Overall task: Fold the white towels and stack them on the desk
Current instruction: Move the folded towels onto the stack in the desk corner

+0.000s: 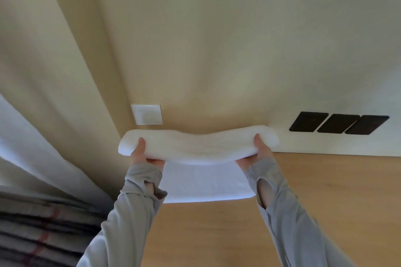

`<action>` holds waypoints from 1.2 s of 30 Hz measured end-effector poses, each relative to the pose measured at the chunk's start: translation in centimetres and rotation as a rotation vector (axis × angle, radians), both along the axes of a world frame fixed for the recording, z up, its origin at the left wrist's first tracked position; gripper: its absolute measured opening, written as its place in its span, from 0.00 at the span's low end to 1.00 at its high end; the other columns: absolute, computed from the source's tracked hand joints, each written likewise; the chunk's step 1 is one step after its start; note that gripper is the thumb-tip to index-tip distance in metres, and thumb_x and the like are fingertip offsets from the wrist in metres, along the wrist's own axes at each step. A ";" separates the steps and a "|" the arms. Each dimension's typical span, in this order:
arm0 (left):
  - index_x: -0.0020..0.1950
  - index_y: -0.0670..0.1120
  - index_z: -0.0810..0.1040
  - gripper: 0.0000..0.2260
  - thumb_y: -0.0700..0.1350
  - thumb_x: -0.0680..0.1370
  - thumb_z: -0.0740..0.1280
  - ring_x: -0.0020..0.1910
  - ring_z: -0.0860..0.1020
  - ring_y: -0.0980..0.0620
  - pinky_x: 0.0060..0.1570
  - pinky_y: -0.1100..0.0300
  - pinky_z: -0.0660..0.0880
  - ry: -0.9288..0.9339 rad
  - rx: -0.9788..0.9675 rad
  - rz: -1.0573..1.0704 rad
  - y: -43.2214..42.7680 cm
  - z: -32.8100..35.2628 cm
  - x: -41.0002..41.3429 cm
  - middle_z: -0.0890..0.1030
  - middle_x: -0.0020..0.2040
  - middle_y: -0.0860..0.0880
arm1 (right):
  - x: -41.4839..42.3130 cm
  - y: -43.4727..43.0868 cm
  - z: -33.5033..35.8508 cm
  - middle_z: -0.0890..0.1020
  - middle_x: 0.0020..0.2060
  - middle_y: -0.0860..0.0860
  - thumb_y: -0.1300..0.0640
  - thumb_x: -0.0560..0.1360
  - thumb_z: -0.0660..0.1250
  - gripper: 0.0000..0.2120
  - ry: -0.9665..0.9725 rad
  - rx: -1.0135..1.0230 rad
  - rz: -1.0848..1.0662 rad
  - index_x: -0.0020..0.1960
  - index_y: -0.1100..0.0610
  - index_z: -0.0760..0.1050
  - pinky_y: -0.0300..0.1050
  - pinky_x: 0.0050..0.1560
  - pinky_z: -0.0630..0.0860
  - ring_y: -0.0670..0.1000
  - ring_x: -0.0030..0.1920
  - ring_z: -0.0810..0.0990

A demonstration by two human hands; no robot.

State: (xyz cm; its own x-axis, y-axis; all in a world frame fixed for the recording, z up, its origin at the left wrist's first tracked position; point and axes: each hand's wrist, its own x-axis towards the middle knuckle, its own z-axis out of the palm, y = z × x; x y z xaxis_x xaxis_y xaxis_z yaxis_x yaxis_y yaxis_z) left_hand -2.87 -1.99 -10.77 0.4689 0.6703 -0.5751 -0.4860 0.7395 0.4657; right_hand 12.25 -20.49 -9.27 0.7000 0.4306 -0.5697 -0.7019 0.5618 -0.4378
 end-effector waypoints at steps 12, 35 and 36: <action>0.62 0.41 0.67 0.15 0.46 0.78 0.64 0.52 0.77 0.40 0.51 0.41 0.74 -0.271 0.099 -0.055 -5.2 12.4 1.7 0.77 0.52 0.41 | 0.3 -6.6 11.9 0.79 0.52 0.60 0.50 0.78 0.63 0.14 -0.270 0.154 -0.173 0.54 0.61 0.71 0.65 0.59 0.73 0.62 0.54 0.78; 0.62 0.41 0.67 0.16 0.48 0.79 0.63 0.58 0.74 0.37 0.50 0.40 0.72 -0.407 0.013 -0.653 -47.3 22.8 18.5 0.75 0.59 0.39 | 4.0 -52.7 22.5 0.64 0.73 0.51 0.46 0.77 0.58 0.28 -0.441 0.093 -0.684 0.74 0.54 0.59 0.53 0.69 0.63 0.53 0.72 0.64; 0.60 0.41 0.67 0.15 0.48 0.79 0.63 0.57 0.74 0.38 0.50 0.41 0.73 -0.400 0.015 -0.670 -50.0 23.0 19.0 0.75 0.58 0.39 | 3.9 -55.4 23.0 0.63 0.73 0.51 0.45 0.78 0.57 0.28 -0.442 0.080 -0.696 0.74 0.54 0.58 0.51 0.69 0.62 0.53 0.73 0.63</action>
